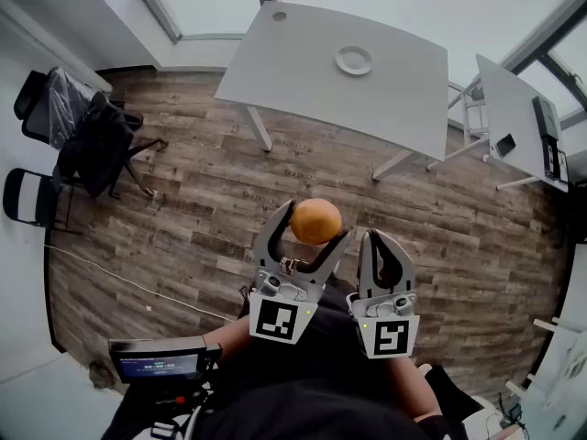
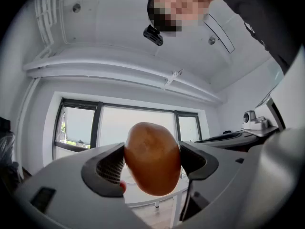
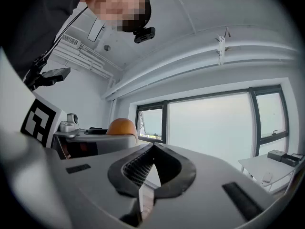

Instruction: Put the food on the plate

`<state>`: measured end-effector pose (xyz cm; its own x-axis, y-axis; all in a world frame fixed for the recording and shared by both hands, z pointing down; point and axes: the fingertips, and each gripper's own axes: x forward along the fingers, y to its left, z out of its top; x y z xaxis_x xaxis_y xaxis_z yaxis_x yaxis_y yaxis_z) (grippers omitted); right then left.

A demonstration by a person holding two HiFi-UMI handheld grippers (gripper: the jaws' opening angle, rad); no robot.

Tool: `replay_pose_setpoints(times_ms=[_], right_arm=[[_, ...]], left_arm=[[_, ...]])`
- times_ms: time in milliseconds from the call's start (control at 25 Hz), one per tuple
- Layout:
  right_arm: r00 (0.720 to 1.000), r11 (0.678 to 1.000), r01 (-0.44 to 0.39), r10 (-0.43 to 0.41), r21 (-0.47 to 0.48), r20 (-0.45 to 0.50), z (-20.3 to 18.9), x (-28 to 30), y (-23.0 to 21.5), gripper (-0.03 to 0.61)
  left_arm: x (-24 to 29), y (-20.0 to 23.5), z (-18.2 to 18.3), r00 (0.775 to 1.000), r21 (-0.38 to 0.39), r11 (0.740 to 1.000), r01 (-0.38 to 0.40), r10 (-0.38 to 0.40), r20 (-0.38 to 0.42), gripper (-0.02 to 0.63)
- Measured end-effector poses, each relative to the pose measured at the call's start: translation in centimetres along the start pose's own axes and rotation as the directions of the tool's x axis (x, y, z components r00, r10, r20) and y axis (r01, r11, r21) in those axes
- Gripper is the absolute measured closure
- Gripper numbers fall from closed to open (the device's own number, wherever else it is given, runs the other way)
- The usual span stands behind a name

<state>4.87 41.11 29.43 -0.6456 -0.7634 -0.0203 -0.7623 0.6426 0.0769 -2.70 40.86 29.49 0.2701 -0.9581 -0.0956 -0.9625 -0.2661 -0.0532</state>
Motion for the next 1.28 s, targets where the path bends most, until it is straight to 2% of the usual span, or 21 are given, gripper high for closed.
replay_pose_setpoints(times_ms=[600, 760, 880, 1120, 1280], right_arm=[[1.000, 0.999, -0.028, 0.028, 0.037, -0.012, -0.8, 0.0, -0.9, 0.571], [0.999, 0.999, -0.033, 0.033, 0.043, -0.005, -1.2, -1.1, -2.7, 0.571], [1.000, 0.998, -0.028, 0.028, 0.061, -0.010, -1.7, -1.4, -3.7, 0.571], [1.000, 0.993, -0.025, 0.026, 0.115, -0.013, -2.5, -2.6, -5.7, 0.571], [0.999, 0.991, -0.037, 0.036, 0.127, 0.010, -2.7, -3.3, -6.5, 0.571]], left_arm=[[0.2, 0.7, -0.7, 0.998, 0.001, 0.998, -0.061, 0.061, -0.025, 0.259], [1.0, -1.2, -1.2, 0.997, 0.002, 0.998, -0.068, 0.068, -0.034, 0.259], [1.4, -1.4, -1.4, 0.996, -0.013, 0.997, -0.078, 0.078, -0.034, 0.259], [1.7, -1.8, -1.7, 0.990, 0.010, 0.991, -0.132, 0.132, -0.049, 0.259], [1.6, -1.9, -1.7, 0.988, -0.014, 0.988, -0.154, 0.154, -0.031, 0.259]])
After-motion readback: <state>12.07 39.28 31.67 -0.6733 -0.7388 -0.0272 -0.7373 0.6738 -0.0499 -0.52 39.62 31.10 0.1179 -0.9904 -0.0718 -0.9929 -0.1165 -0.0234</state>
